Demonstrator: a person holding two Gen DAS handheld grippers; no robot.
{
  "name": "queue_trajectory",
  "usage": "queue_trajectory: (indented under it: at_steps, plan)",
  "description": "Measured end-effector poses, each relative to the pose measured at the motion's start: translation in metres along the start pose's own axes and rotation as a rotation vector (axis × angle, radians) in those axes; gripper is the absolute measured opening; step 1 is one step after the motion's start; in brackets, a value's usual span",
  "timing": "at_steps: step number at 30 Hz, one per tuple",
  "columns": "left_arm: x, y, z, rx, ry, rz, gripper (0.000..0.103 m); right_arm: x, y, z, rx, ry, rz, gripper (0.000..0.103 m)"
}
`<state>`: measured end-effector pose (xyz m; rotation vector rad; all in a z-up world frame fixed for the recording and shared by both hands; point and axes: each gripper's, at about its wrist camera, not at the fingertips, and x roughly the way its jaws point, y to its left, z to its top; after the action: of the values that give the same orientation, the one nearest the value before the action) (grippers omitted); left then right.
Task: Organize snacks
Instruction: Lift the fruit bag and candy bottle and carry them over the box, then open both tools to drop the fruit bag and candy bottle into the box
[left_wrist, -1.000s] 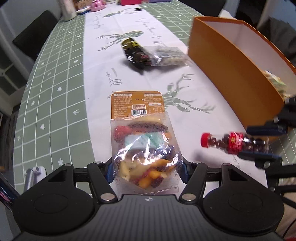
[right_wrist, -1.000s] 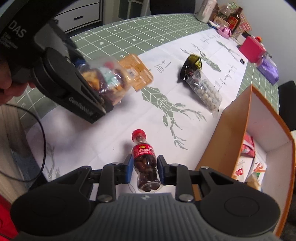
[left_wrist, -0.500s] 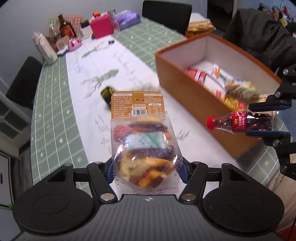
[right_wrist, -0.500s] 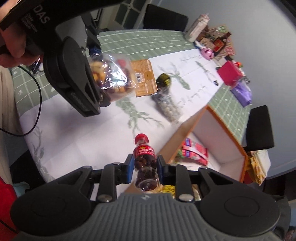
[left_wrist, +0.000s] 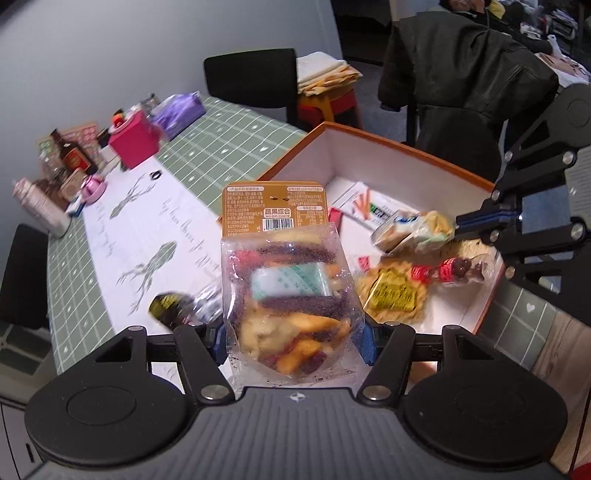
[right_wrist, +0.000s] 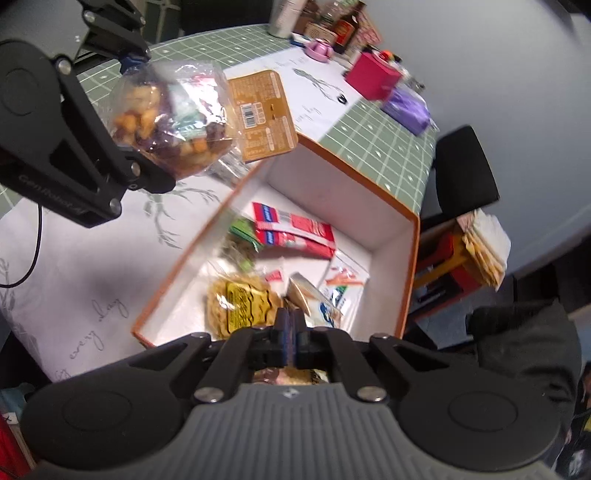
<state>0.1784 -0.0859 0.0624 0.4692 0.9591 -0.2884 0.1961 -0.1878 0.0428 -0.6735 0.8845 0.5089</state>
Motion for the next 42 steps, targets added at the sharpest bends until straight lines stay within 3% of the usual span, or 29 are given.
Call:
queue_trajectory:
  at_steps: [9, 12, 13, 16, 27, 42]
  plan:
    - [0.037, -0.026, 0.027, 0.057, 0.025, -0.057, 0.073, 0.031, -0.019, -0.020, 0.065, 0.062, 0.090, 0.001]
    - [0.049, -0.028, 0.029, 0.066, 0.046, -0.064, 0.073, 0.034, -0.028, -0.025, 0.119, 0.059, 0.144, 0.013]
    - [0.052, -0.029, 0.029, 0.071, 0.051, -0.065, 0.073, 0.034, -0.031, -0.025, 0.141, 0.055, 0.170, 0.021]
    - [0.059, -0.035, 0.032, 0.081, 0.057, -0.068, 0.073, 0.038, -0.030, -0.024, 0.148, 0.062, 0.206, 0.022]
    - [0.079, -0.043, 0.038, 0.098, 0.070, -0.077, 0.073, 0.073, -0.045, -0.032, 0.136, 0.184, 0.164, 0.019]
    - [0.112, -0.033, 0.056, 0.120, 0.060, -0.031, 0.073, 0.102, -0.053, -0.031, 0.149, 0.211, 0.100, 0.019]
